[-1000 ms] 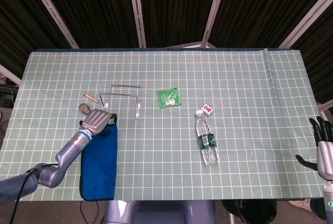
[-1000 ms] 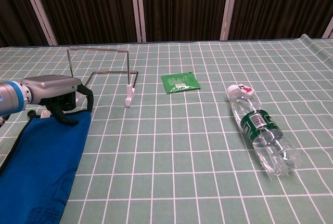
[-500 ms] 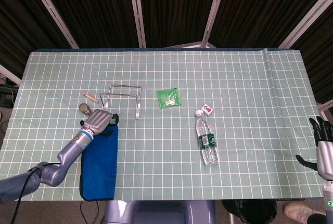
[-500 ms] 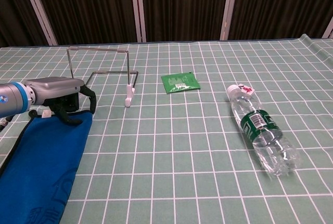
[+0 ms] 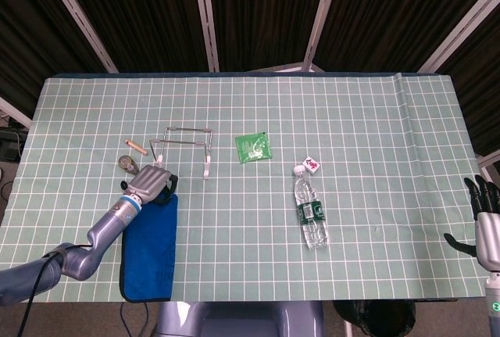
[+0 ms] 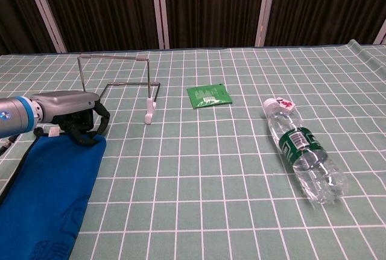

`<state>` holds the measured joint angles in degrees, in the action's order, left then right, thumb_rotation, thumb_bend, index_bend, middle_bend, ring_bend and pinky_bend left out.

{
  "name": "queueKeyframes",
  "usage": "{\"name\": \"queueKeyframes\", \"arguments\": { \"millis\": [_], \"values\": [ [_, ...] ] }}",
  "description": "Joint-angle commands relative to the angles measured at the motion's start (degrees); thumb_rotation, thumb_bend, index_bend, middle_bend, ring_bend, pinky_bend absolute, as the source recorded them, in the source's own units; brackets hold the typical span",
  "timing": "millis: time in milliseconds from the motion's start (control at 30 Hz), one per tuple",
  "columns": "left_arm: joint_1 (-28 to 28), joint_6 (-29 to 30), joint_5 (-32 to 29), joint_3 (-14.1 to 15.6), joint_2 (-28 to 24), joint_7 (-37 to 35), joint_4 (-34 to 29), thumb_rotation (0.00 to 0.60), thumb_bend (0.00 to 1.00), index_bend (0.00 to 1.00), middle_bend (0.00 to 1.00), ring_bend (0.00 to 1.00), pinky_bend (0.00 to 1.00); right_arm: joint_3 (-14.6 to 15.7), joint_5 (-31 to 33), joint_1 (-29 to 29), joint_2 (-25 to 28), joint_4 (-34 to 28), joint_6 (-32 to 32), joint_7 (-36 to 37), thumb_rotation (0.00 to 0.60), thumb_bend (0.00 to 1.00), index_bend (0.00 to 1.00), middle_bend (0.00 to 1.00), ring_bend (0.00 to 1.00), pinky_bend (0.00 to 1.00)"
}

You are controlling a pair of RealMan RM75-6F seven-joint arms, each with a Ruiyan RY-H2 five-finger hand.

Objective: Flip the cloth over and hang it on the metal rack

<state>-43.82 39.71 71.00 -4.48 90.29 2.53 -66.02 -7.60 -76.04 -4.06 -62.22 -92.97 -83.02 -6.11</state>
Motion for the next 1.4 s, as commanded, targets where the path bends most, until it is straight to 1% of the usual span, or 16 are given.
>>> {"name": "queueKeyframes", "arguments": {
  "millis": [33, 133, 167, 433, 633, 700, 800, 900, 1133, 1200, 1300, 1400],
  "values": [
    [0.2, 0.2, -0.1, 0.0, -0.3, 0.0, -0.4, 0.600, 0.41, 0.64, 0.97, 0.95, 1.00, 0.0, -0.1, 0.0, 0.0, 0.0, 0.0, 0.1, 0.600, 0.00, 0.00, 0.00, 0.00, 0.00],
    [0.3, 0.6, -0.1, 0.0, -0.6, 0.3, -0.8, 0.600, 0.43, 0.67, 0.97, 0.95, 1.00, 0.0, -0.2, 0.1, 0.1, -0.1, -0.2, 0.1, 0.600, 0.00, 0.00, 0.00, 0.00, 0.00],
    [0.4, 0.7, -0.2, 0.0, -0.7, 0.4, -1.0, 0.600, 0.45, 0.67, 0.97, 0.95, 1.00, 0.0, -0.2, 0.1, 0.1, -0.1, -0.2, 0.1, 0.600, 0.00, 0.00, 0.00, 0.00, 0.00],
    [0.5, 1.4, 0.5, 0.4, -1.9, 1.2, -3.0, 0.600, 0.72, 0.69, 0.97, 0.95, 1.00, 0.2, -0.6, 0.2, 0.2, -0.3, -0.5, 0.1, 0.600, 0.00, 0.00, 0.00, 0.00, 0.00],
    [0.5, 2.0, 1.0, 0.5, -2.7, 2.0, -4.3, 0.600, 0.91, 0.72, 0.97, 0.95, 1.00, 0.2, -0.7, 0.3, 0.3, -0.5, -0.6, 0.2, 0.600, 0.00, 0.00, 0.00, 0.00, 0.00],
    [0.5, 2.4, 1.2, 0.5, -3.1, 2.2, -4.9, 0.600, 0.95, 0.73, 0.97, 0.95, 1.00, 0.2, -0.7, 0.3, 0.4, -0.5, -0.7, 0.2, 0.600, 0.00, 0.00, 0.00, 0.00, 0.00],
    [0.8, 3.5, 1.7, 0.5, -4.2, 2.5, -6.4, 0.600, 0.97, 0.74, 0.97, 0.95, 1.00, 0.2, -0.8, 0.3, 0.4, -0.5, -0.6, 0.3, 0.600, 0.00, 0.00, 0.00, 0.00, 0.00],
    [1.2, 5.2, 2.5, 0.2, -5.8, 2.5, -8.6, 0.600, 0.98, 0.75, 0.97, 0.95, 1.00, 0.2, -0.8, 0.3, 0.5, -0.6, -0.7, 0.4, 0.600, 0.00, 0.00, 0.00, 0.00, 0.00],
    [2.3, 11.4, 4.5, -2.0, -13.2, 3.6, -18.6, 0.600, 0.98, 0.76, 0.97, 0.95, 1.00, 0.3, -1.4, 0.5, 0.8, -1.1, -1.2, 0.9, 0.600, 0.00, 0.00, 0.00, 0.00, 0.00],
    [2.7, 13.7, 4.6, -3.1, -16.2, 5.3, -22.5, 0.600, 0.99, 0.77, 0.97, 0.95, 1.00, 0.3, -1.7, 0.6, 1.0, -1.3, -1.5, 1.2, 0.600, 0.00, 0.00, 0.00, 0.00, 0.00],
    [3.4, 16.9, 3.5, -4.7, -21.1, 10.1, -29.2, 0.600, 0.99, 0.77, 0.97, 0.95, 1.00, 0.4, -2.2, 0.9, 1.4, -1.7, -2.1, 1.7, 0.600, 0.00, 0.00, 0.00, 0.00, 0.00],
    [3.9, 19.3, 2.7, -5.7, -24.6, 14.6, -33.4, 0.600, 1.00, 0.77, 0.97, 0.95, 1.00, 0.3, -2.5, 1.1, 1.7, -2.0, -2.5, 2.2, 0.600, 0.00, 0.00, 0.00, 0.00, 0.00]
  ]
}}
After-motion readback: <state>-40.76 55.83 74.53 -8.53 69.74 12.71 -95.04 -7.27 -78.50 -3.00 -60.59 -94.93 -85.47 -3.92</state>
